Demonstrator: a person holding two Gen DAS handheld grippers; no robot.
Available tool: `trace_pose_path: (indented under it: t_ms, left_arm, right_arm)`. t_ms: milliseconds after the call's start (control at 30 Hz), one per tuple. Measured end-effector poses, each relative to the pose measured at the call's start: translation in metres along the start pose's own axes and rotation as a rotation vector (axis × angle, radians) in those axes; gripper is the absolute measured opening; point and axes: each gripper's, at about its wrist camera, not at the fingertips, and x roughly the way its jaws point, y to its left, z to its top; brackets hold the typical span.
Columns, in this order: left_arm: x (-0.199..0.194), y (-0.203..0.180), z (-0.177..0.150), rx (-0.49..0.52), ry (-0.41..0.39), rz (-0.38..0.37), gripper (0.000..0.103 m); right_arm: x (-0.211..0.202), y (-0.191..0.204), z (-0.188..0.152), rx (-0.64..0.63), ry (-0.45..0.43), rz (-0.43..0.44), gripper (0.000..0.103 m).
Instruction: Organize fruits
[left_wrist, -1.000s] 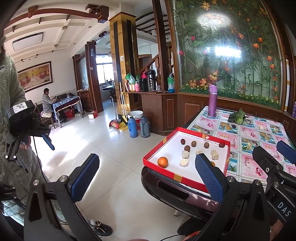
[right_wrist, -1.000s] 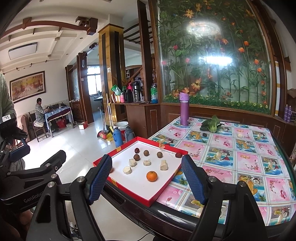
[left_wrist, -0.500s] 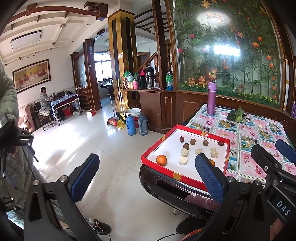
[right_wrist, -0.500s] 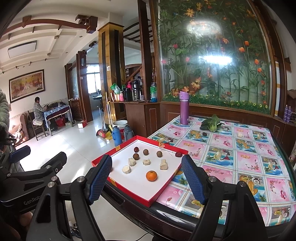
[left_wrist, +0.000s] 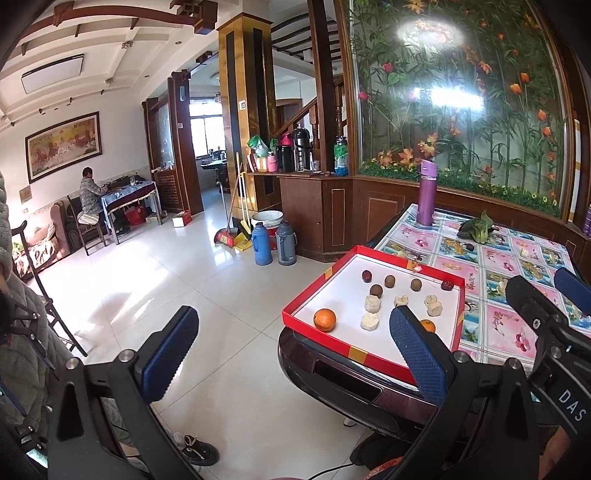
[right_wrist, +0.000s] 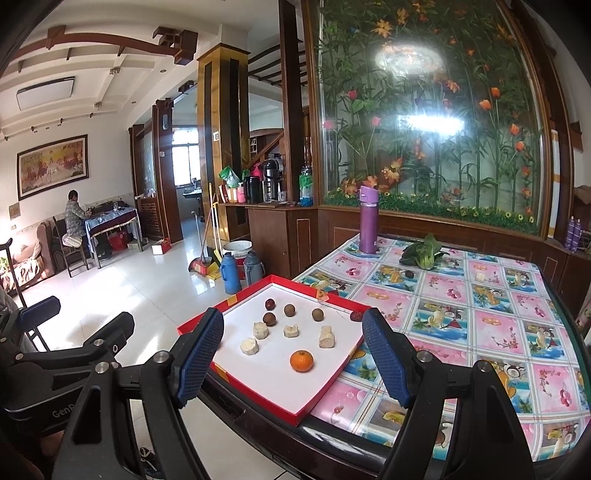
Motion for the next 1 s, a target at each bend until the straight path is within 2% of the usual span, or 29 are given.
trace_pose_path:
  t_ms: [400,1000]
  left_arm:
    - [0.026,-0.004,0.001,0.021,0.038,0.001,0.103]
    - [0.034,0.003,0.004,0.000,0.053,-0.002,0.103]
  right_arm:
    - [0.016,-0.013,0.002,0.016,-0.013,0.000,0.078]
    - [0.026,-0.013,0.005,0.022,0.009,-0.003,0.078]
